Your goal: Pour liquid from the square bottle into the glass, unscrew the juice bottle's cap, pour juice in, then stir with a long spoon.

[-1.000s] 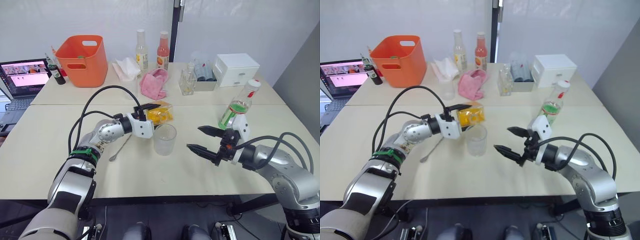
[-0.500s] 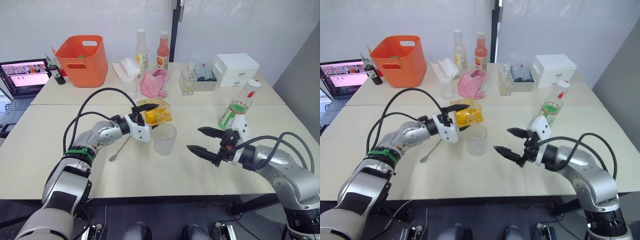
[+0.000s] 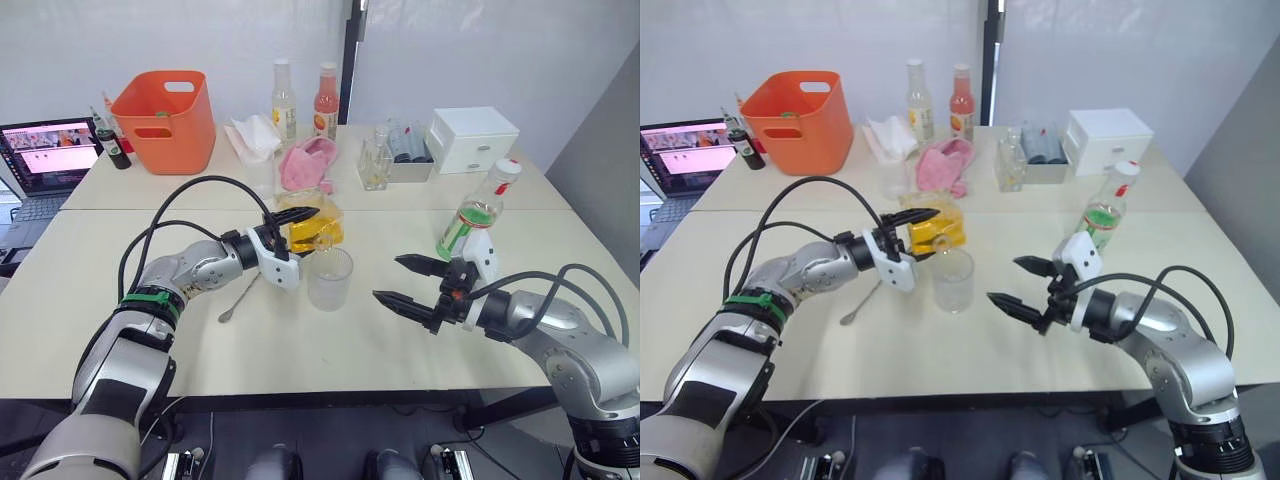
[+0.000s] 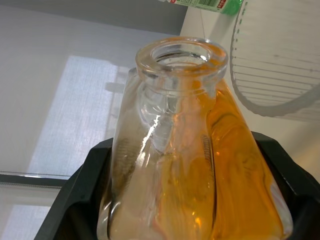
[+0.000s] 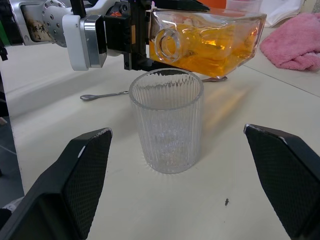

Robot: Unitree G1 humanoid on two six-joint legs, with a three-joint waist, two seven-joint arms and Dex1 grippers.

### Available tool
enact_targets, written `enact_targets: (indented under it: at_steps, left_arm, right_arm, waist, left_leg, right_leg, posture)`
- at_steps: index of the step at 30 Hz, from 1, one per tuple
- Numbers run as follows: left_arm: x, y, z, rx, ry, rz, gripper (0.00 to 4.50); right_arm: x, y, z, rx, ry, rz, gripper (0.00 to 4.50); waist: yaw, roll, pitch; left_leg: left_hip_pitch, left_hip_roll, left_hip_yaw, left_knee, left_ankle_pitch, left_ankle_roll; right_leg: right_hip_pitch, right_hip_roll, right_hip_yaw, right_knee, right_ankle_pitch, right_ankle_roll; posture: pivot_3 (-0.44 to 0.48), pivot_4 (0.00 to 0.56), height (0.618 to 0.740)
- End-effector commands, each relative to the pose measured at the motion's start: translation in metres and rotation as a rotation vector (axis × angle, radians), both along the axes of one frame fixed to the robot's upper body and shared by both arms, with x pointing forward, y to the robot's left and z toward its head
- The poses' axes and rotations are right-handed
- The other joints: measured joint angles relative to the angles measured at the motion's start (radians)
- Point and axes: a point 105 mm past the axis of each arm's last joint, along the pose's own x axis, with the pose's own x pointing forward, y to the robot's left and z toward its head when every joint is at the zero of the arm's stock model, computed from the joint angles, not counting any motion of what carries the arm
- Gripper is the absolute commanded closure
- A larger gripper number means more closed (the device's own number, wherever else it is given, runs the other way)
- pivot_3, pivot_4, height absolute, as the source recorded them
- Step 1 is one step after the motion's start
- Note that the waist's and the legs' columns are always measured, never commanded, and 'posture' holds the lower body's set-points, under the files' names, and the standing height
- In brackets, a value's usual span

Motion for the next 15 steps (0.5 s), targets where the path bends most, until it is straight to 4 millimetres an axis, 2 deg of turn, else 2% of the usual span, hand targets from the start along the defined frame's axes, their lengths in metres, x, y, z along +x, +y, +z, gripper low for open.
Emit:
enact_targets:
  at_steps: [1,15]
  left_arm:
    - [-0.0107,-0.0091,0.0511,-0.088,-0.182,-0.078,1.70]
    - [-0.0144,-0.0123,0.0526,-0.049,-0.283,-0.092,1.70]
  right_arm:
    - [-0.0051,0.0040,0.0138,0.019,-0.047,0.028,0.03]
    - [-0.0058,0.0054,0.0168,0.031,-0.050,0.038,0.03]
  waist:
    - [-0.001,0.000,0.000]
    - [0.000,0.000,0.000]
  left_leg:
    - [0.000,0.000,0.000,0.000,0.000,0.000]
    - [0.000,0.000,0.000,0.001,0.000,0.000]
  right_leg:
    - [0.000,0.000,0.000,0.000,0.000,0.000]
    - [0.000,0.000,0.000,0.001,0.000,0.000]
  posture:
    - [0.000,0.150,0.713]
    - [0.000,0.150,0.713]
